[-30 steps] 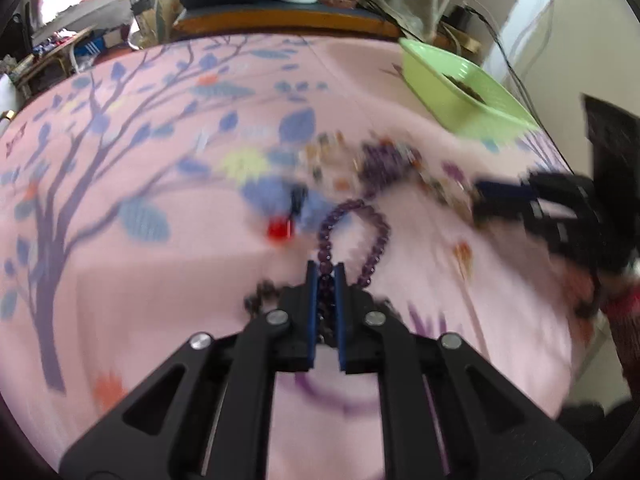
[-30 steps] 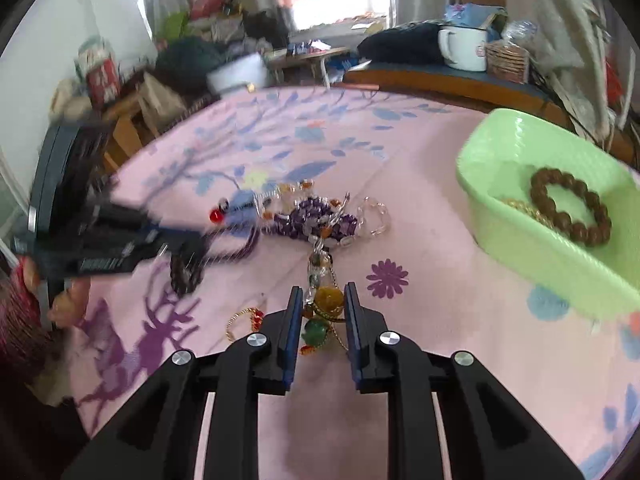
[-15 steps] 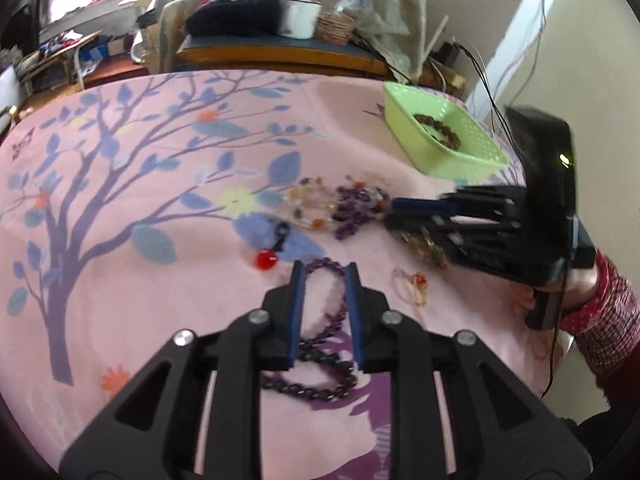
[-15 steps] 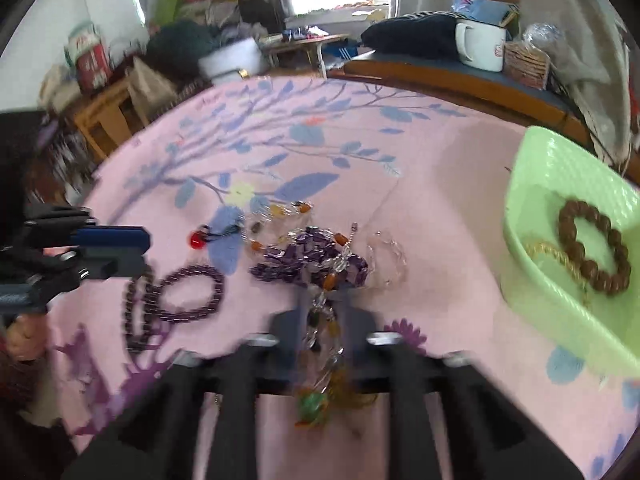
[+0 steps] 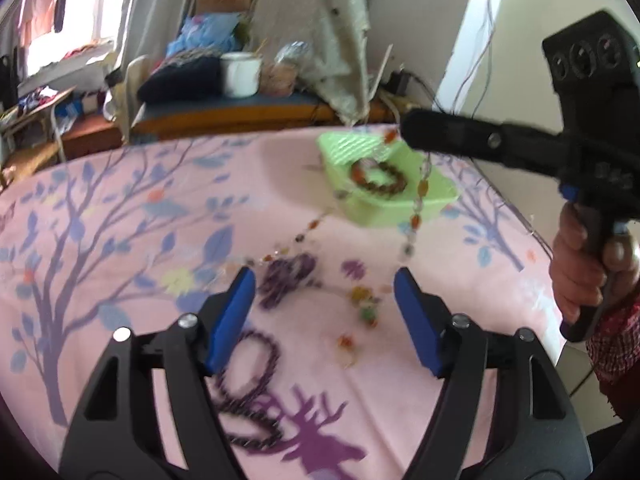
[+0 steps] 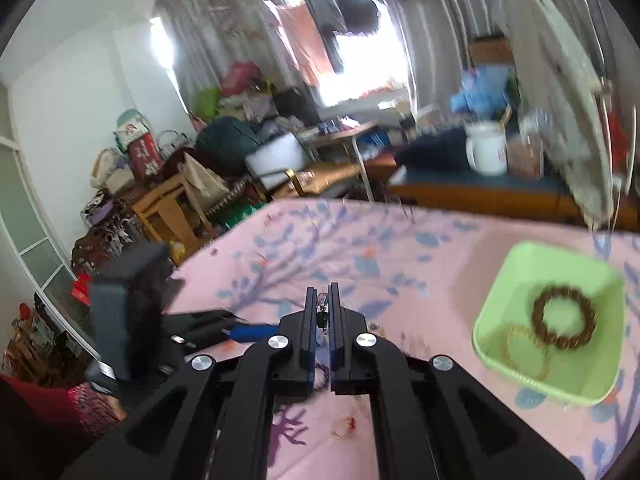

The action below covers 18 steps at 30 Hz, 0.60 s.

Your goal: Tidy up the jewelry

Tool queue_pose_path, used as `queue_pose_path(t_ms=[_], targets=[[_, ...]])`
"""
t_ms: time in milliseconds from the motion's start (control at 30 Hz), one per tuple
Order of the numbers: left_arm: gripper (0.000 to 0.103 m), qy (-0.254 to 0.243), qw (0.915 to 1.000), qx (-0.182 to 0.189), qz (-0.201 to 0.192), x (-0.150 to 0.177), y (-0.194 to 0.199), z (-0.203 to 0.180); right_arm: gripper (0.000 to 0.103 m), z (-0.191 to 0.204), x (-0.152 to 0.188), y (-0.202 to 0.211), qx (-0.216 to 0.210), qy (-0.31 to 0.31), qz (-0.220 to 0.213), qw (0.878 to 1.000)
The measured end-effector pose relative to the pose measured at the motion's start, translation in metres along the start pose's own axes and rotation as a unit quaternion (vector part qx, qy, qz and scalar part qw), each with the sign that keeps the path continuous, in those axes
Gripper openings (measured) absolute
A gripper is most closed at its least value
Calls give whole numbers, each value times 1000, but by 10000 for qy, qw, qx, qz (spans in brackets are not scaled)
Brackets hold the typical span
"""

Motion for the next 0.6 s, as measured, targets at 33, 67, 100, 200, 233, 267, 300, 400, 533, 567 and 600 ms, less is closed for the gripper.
queue_pose_path(t_ms=[33, 67, 100, 200, 233, 267, 300, 400, 533, 567, 600], targets=[[70, -37, 10000, 26, -33, -5, -2, -6, 0, 6, -7, 7, -21, 66, -102, 9999], [70, -67, 10000, 43, -53, -9, -4, -10, 0, 10, -13, 12, -34, 109, -167, 9998], [70, -124, 9999, 66, -83, -14, -6, -15, 0, 13, -18, 16, -46, 147, -229, 9996], [70, -453, 9987, 2, -216, -27, -11, -28, 0, 20, -33, 33, -101, 200, -431, 9988], [66, -527, 9983, -39, -258, -30, -12, -30, 0, 21, -39, 40, -123, 197, -515, 9984], [53, -553, 9981, 13, -283, -35, -12, -32, 0, 22, -43, 43, -113, 211, -570, 9981], [46, -538, 9982, 111, -249, -37, -13, -35, 0, 23, -48, 48, -79, 242, -634, 9977], [6, -443, 9975, 509, -194, -49, -12, -46, 0, 20, -61, 61, 33, 285, -828, 9961], [5, -407, 9973, 469, -389, -84, -8, -52, 0, 6, -82, 78, 179, 207, -1130, 9932], [5, -403, 9971, 478, -435, -93, -6, -53, 0, -1, -92, 87, 252, 169, -1279, 9913], [5, -398, 9967, 502, -491, -104, -4, -55, 0, -7, -96, 92, 301, 147, -1365, 9901]])
Point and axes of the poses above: each gripper's, at about its wrist camera, not at the fingertips, and y roughly against the way its jaws point, z to its left, x to its underside, the point moved 10 cm from there along -y, roughly the way its jaws point
